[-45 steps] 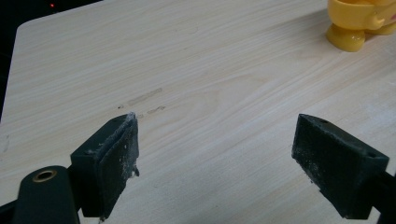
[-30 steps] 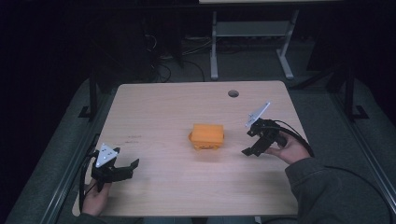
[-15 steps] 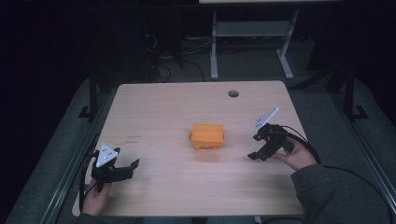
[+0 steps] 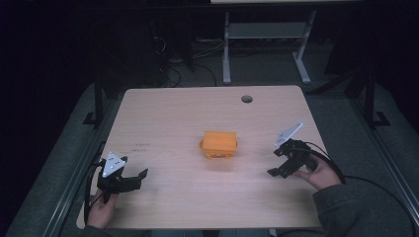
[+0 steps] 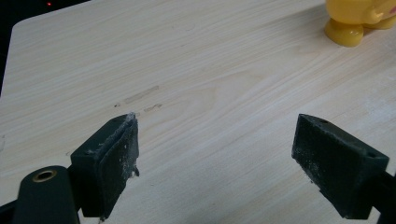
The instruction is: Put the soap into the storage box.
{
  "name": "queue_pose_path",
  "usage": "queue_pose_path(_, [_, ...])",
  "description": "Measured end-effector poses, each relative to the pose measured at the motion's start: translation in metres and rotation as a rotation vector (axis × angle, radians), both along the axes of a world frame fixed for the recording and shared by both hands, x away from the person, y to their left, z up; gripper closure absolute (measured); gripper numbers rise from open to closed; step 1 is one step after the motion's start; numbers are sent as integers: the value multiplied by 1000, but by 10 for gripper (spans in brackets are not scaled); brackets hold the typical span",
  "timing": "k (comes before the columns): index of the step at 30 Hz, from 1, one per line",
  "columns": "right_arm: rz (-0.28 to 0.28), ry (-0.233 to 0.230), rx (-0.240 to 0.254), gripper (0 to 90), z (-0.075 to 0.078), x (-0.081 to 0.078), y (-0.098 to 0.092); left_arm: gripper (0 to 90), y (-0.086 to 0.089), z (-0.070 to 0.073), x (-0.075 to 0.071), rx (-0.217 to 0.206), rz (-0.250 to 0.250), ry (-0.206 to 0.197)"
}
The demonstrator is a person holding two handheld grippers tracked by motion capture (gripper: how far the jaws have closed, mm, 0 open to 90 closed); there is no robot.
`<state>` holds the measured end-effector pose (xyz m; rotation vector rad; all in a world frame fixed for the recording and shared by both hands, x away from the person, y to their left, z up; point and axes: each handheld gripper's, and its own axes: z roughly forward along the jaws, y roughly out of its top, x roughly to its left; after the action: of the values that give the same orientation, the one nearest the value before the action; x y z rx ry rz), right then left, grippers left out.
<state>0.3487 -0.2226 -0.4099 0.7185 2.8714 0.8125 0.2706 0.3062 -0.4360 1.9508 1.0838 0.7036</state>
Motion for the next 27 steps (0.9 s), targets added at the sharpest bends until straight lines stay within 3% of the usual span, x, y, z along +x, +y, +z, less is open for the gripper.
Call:
queue_pose_path(17, [-57,42,34,177,-21,-22,-19,142,-1,-1,0,16,-8,6])
queue_pose_path(27, [-81,39,50,178,-26,-33,-32,142,-1,-1,0,17,-11,10])
